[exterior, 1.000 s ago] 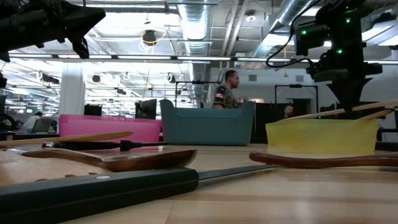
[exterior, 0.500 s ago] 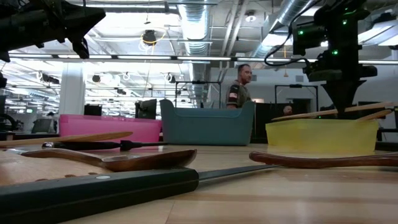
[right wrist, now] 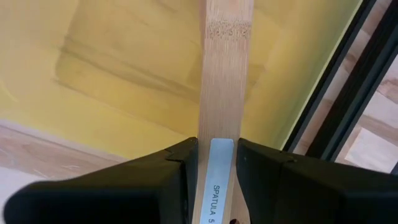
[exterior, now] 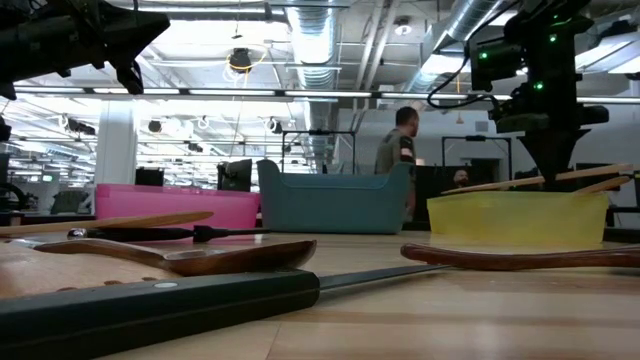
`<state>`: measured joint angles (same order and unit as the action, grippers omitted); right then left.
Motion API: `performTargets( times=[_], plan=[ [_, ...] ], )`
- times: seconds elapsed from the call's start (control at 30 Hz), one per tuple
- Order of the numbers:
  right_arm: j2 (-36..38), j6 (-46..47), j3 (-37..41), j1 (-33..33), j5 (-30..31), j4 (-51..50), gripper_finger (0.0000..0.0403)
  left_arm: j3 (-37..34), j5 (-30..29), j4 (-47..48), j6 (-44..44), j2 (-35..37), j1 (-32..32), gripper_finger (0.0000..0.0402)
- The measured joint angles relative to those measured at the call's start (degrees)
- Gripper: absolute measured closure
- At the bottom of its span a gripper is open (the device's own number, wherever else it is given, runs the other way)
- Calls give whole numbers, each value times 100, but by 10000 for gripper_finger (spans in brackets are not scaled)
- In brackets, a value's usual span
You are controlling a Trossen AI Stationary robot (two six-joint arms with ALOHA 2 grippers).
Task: Pick & Place Kitchen Items
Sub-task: Put the wooden spatula into the yellow bin
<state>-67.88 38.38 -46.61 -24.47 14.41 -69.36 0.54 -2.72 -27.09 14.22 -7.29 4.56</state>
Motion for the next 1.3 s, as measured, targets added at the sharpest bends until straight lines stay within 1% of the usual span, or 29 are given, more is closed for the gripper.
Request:
performTargets(
  times=[0.47,0.73,0.97,1.3],
  plan=[
    [0,-89,0,0,4,70,315,1,-2,0,0,0,0,399],
    [0,-132,0,-2,-109,70,315,0,-2,0,2,0,2,399],
    [0,-371,2,-96,-607,79,315,0,0,0,2,0,0,399],
    [0,-397,2,-402,-706,20,315,0,-2,0,2,0,0,399]
  ],
)
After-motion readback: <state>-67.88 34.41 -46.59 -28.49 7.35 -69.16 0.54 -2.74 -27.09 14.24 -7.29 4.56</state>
